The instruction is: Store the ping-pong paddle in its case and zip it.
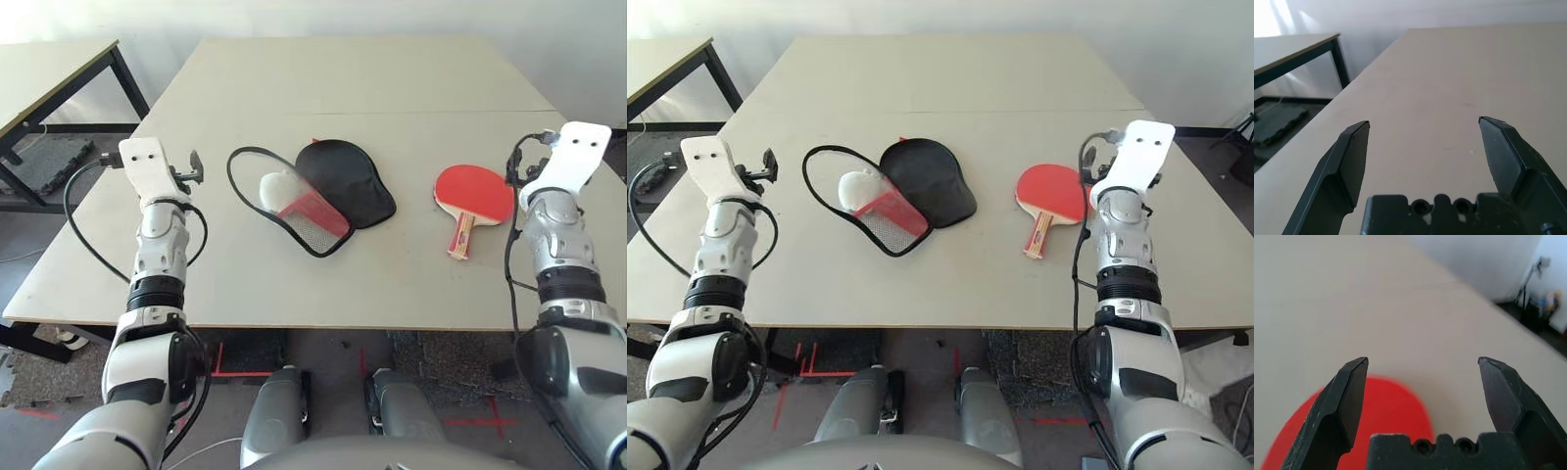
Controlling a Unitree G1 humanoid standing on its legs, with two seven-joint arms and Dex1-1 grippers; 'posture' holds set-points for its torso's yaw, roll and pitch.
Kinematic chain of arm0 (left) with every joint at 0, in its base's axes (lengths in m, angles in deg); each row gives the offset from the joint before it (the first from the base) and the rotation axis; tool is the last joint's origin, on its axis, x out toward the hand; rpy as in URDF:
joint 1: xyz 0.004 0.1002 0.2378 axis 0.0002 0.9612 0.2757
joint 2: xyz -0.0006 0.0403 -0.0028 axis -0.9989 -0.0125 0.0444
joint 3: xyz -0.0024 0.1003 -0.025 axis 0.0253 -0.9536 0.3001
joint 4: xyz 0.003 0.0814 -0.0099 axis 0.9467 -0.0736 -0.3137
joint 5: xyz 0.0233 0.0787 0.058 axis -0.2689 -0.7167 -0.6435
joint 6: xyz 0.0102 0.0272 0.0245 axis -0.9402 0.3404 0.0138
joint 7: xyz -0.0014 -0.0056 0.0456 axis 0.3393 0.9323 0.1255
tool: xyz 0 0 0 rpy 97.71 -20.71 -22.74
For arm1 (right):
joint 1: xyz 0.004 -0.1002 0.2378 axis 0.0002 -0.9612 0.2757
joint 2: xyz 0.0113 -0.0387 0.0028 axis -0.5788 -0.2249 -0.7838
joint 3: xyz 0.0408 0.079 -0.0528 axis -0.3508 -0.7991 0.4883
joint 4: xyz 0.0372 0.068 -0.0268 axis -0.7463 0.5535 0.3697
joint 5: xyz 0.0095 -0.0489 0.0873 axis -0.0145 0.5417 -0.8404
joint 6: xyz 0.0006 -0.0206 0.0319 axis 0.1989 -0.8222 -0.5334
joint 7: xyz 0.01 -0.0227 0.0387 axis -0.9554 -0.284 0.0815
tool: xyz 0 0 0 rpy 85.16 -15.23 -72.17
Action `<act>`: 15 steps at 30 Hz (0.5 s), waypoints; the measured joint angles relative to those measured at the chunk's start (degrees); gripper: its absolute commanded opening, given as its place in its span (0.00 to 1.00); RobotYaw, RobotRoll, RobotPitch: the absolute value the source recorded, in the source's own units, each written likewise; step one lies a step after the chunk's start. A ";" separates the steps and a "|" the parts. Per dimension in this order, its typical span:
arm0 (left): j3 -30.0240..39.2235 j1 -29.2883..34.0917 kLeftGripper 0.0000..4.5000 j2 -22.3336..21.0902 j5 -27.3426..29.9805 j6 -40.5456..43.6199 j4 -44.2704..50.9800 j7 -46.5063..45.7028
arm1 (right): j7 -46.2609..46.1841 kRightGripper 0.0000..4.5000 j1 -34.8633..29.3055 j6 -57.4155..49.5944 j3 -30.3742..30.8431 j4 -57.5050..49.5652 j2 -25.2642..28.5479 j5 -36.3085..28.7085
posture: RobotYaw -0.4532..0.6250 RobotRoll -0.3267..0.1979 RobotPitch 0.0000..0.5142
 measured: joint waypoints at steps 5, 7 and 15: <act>-1.47 0.30 1.00 -2.64 1.65 4.21 5.05 9.18 | -6.13 0.99 0.03 -24.35 -0.10 -13.82 -5.06 0.67 | 0.46 0.62 0.17; -1.91 1.11 1.00 -3.34 2.92 6.02 6.93 13.12 | -7.49 0.99 0.49 -32.07 -1.09 -17.47 -6.22 0.82 | 0.46 0.62 0.17; -3.18 2.55 1.00 -5.35 8.30 13.00 15.67 26.24 | -7.55 0.99 3.29 -51.19 -5.90 -28.23 -10.92 1.74 | 0.47 0.62 0.18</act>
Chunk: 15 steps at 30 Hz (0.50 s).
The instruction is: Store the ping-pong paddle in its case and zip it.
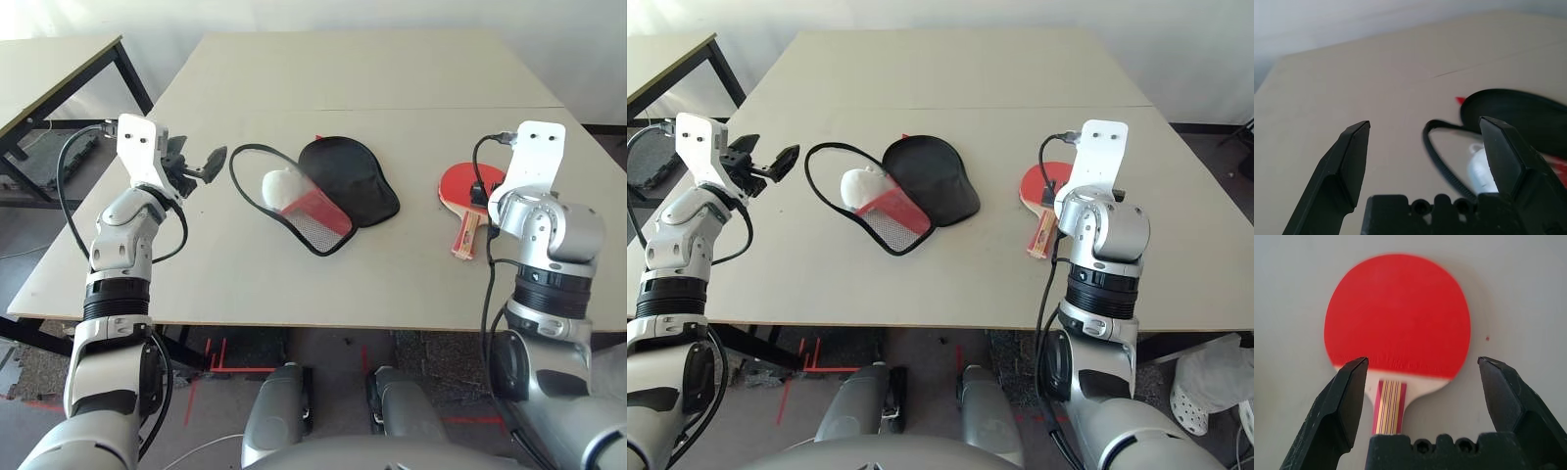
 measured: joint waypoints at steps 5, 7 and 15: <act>-0.23 0.41 1.00 -1.19 1.79 2.47 3.11 4.03 | 1.15 0.99 1.92 -6.50 -4.77 -0.95 -1.77 1.47 | 0.47 0.62 0.17; -0.49 0.54 1.00 -1.16 1.91 3.23 3.77 4.59 | 1.54 0.99 2.24 -7.20 -5.85 -0.46 -2.27 2.25 | 0.47 0.62 0.17; -1.30 0.57 1.00 0.50 1.96 3.97 4.90 4.60 | 2.87 0.99 2.36 -7.41 -5.60 2.86 -6.39 4.50 | 0.48 0.62 0.15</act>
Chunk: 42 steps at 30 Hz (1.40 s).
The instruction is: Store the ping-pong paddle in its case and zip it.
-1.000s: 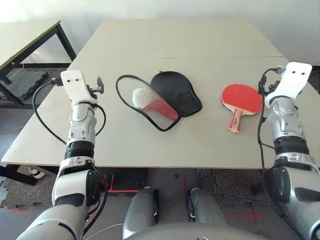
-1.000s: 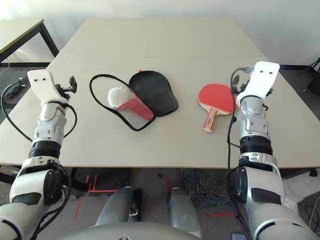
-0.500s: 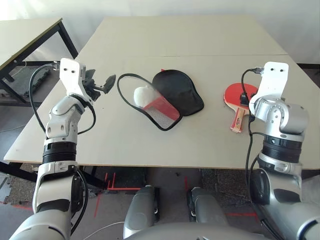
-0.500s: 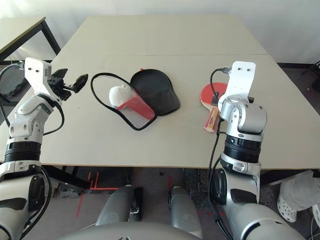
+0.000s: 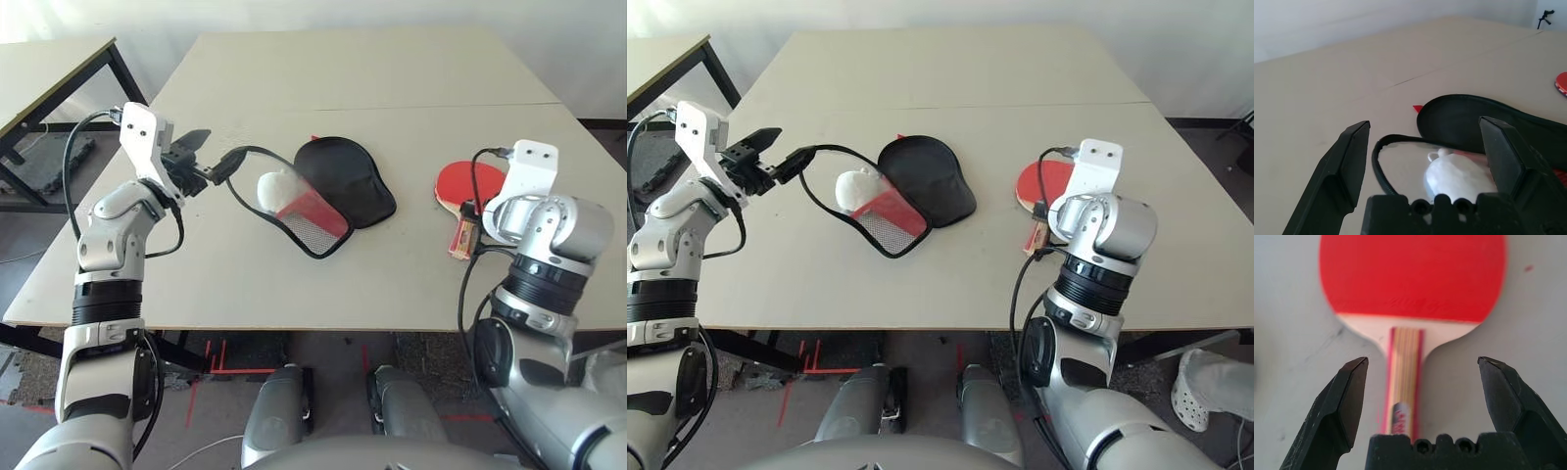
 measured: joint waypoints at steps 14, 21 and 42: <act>-0.07 0.90 1.00 0.92 0.02 1.00 2.33 -1.00 | 0.33 0.54 -2.22 3.92 -0.17 4.46 -2.43 2.76 | 0.49 0.62 0.15; -0.24 1.47 1.00 1.49 0.02 1.42 2.64 -1.16 | 0.80 0.24 -2.32 5.72 0.69 5.09 -2.18 3.27 | 0.49 0.62 0.15; -0.60 4.56 1.00 3.18 0.88 2.34 5.45 -3.07 | 22.19 0.24 4.95 9.77 16.77 9.37 8.92 -6.29 | 0.53 0.62 0.14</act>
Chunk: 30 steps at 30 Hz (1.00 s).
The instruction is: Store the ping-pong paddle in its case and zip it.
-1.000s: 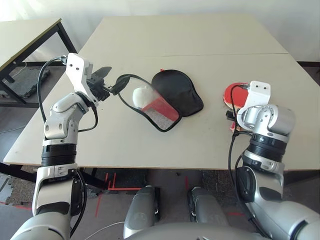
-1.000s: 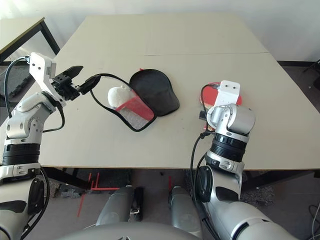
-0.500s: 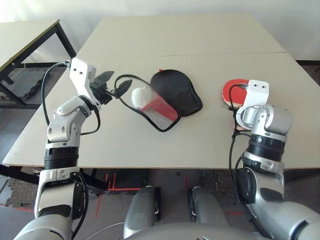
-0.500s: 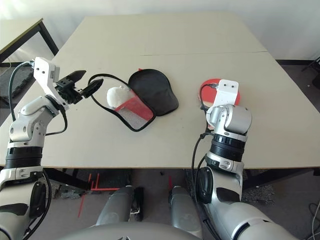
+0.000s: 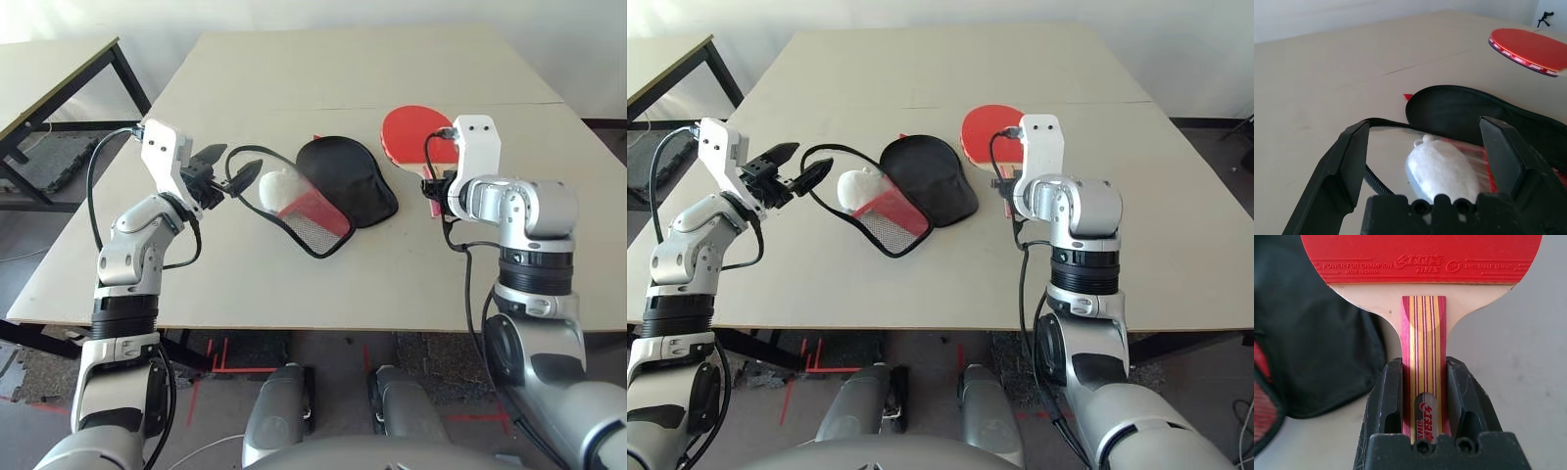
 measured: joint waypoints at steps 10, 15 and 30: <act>0.06 0.20 1.00 0.61 0.63 -0.01 1.01 -0.91 | 3.58 0.24 10.31 8.68 4.50 18.99 -1.15 -0.02 | 0.56 0.62 0.14; 0.11 0.75 1.00 1.05 0.75 -0.01 1.16 -1.56 | 5.78 0.24 13.77 14.41 7.20 27.96 -1.68 0.18 | 0.56 0.62 0.14; 0.29 0.96 1.00 1.78 0.77 -0.04 1.37 -2.54 | 8.99 0.24 20.03 27.78 13.06 48.12 -5.66 3.74 | 0.57 0.62 0.13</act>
